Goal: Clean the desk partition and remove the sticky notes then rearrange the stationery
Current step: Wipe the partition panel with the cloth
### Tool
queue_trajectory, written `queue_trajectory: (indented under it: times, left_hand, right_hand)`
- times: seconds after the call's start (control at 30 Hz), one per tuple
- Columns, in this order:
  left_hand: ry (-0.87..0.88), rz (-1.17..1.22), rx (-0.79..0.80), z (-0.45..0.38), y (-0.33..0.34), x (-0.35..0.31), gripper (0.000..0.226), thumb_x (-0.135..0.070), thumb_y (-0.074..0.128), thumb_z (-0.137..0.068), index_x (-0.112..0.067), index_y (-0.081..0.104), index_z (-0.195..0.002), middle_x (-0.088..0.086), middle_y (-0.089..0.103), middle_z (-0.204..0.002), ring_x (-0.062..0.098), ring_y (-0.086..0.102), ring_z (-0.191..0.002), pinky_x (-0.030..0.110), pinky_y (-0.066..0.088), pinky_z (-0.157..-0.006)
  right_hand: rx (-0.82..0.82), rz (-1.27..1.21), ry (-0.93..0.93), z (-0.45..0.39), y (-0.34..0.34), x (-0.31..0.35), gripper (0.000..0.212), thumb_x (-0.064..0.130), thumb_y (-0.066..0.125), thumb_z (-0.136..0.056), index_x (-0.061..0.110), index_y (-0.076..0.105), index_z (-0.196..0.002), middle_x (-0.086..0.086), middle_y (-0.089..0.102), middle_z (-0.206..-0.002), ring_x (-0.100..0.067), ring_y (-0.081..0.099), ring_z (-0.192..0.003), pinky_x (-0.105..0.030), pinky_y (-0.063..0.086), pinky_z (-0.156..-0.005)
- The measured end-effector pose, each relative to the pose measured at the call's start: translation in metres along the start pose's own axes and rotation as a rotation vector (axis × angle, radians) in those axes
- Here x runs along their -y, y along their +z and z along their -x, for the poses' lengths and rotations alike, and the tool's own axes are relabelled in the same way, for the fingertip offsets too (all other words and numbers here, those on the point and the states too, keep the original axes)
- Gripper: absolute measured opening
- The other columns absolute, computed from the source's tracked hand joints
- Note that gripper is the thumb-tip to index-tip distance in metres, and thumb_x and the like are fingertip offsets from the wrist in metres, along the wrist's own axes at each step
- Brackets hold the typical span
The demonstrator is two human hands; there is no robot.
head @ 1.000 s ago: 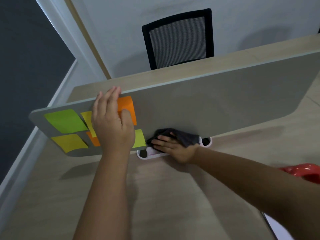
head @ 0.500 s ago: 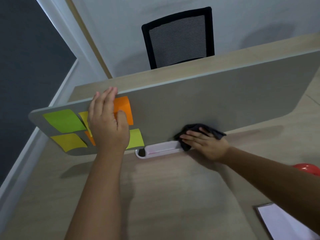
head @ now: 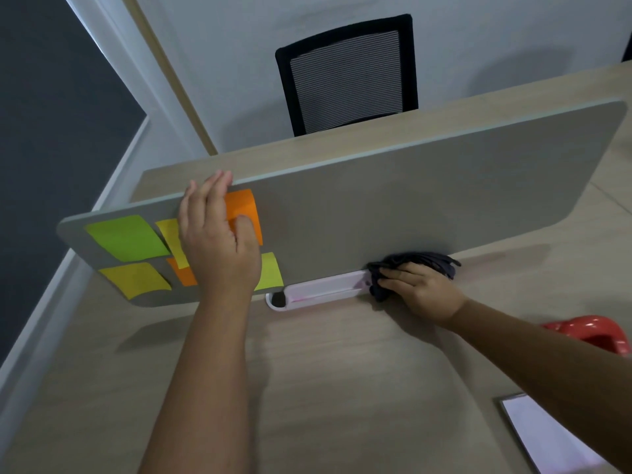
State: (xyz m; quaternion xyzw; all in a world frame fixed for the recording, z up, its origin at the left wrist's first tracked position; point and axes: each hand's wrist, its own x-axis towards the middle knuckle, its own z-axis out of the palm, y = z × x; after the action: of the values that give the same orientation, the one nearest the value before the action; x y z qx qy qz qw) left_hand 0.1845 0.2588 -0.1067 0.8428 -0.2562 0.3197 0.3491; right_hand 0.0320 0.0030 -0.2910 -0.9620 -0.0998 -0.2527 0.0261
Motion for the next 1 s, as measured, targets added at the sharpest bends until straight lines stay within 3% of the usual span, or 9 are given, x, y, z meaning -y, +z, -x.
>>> queue_trajectory:
  times: [0.07,0.13,0.27,0.43,0.53,0.63,0.8,0.9,1.0]
  left_hand:
    - [-0.001,0.008,-0.006,0.000,0.000,-0.001,0.052,-0.003,0.046,-0.082,-0.011,0.054,-0.132,0.006,0.055,-0.136,0.031,0.034,-0.139,0.036,0.022,-0.116]
    - [0.004,0.011,-0.012,0.001,0.000,-0.001,0.052,-0.003,0.046,-0.081,-0.010,0.054,-0.132,0.006,0.056,-0.135,0.031,0.034,-0.139,0.036,0.022,-0.116]
    - [0.014,0.013,-0.033,0.000,0.004,-0.001,0.052,-0.003,0.047,-0.080,-0.010,0.055,-0.130,0.007,0.056,-0.134,0.031,0.035,-0.137,0.033,0.019,-0.117]
    - [-0.021,0.014,-0.095,-0.001,0.011,-0.004,0.048,-0.003,0.048,-0.080,-0.009,0.057,-0.127,0.011,0.058,-0.129,0.033,0.037,-0.135,0.022,0.012,-0.116]
    - [-0.016,-0.004,-0.102,-0.002,0.012,-0.002,0.048,-0.002,0.048,-0.079,-0.009,0.058,-0.125,0.012,0.058,-0.127,0.032,0.038,-0.134,0.028,0.016,-0.117]
    - [-0.008,-0.008,-0.061,0.000,0.007,-0.003,0.049,0.000,0.048,-0.080,-0.010,0.057,-0.127,0.011,0.057,-0.128,0.031,0.037,-0.135,0.034,0.019,-0.116]
    - [0.022,-0.023,0.007,0.000,-0.001,0.000,0.051,-0.003,0.048,-0.080,-0.009,0.055,-0.130,0.013,0.056,-0.130,0.032,0.039,-0.131,0.041,0.024,-0.115]
    - [0.005,-0.020,0.116,-0.002,-0.006,0.001,0.054,-0.010,0.044,-0.083,-0.010,0.049,-0.137,0.011,0.050,-0.141,0.034,0.031,-0.140,0.041,0.021,-0.116]
    - [-0.018,0.006,0.198,0.005,-0.015,-0.005,0.059,-0.015,0.045,-0.083,-0.010,0.044,-0.141,0.009,0.041,-0.150,0.032,0.026,-0.144,0.042,0.019,-0.116]
  right_hand:
    - [-0.010,-0.036,-0.038,0.001,0.002,0.005,0.040,0.017,0.035,-0.100,0.011,0.075,-0.102,-0.008,0.072,-0.112,-0.024,0.063,-0.099,-0.032,0.044,-0.097]
    - [0.005,-0.060,-0.015,0.000,0.007,0.010,0.035,0.017,0.040,-0.096,0.012,0.075,-0.103,-0.006,0.073,-0.110,-0.023,0.064,-0.100,-0.032,0.045,-0.097]
    - [0.110,-0.101,0.070,-0.013,0.011,0.019,0.032,0.017,0.048,-0.083,0.015,0.074,-0.100,-0.004,0.074,-0.105,-0.025,0.069,-0.093,-0.033,0.052,-0.090]
    - [0.251,-0.088,-0.072,-0.025,-0.002,0.013,0.034,0.018,0.045,-0.079,0.017,0.074,-0.096,-0.002,0.074,-0.102,-0.021,0.070,-0.091,-0.028,0.058,-0.079]
    - [0.291,-0.080,-0.034,-0.023,-0.008,0.009,0.035,0.020,0.044,-0.078,0.018,0.074,-0.096,0.000,0.074,-0.102,-0.020,0.071,-0.089,-0.028,0.059,-0.069]
    - [0.288,-0.079,0.142,-0.006,-0.013,0.010,0.030,0.016,0.059,-0.069,0.019,0.074,-0.094,0.000,0.075,-0.098,-0.022,0.072,-0.083,-0.028,0.059,-0.065]
    - [0.464,-0.229,0.407,-0.013,-0.030,0.019,0.044,0.008,0.052,-0.085,0.025,0.062,-0.123,0.004,0.067,-0.122,-0.023,0.059,-0.115,-0.027,0.043,-0.100]
    - [0.597,-0.243,0.651,-0.031,-0.045,0.032,0.040,0.013,0.048,-0.088,0.028,0.059,-0.123,-0.004,0.065,-0.119,-0.028,0.062,-0.107,-0.033,0.049,-0.092]
    - [0.431,-0.437,0.966,-0.020,-0.058,0.035,0.030,0.016,0.049,-0.090,0.025,0.066,-0.113,-0.005,0.070,-0.104,-0.027,0.065,-0.097,-0.029,0.049,-0.080]
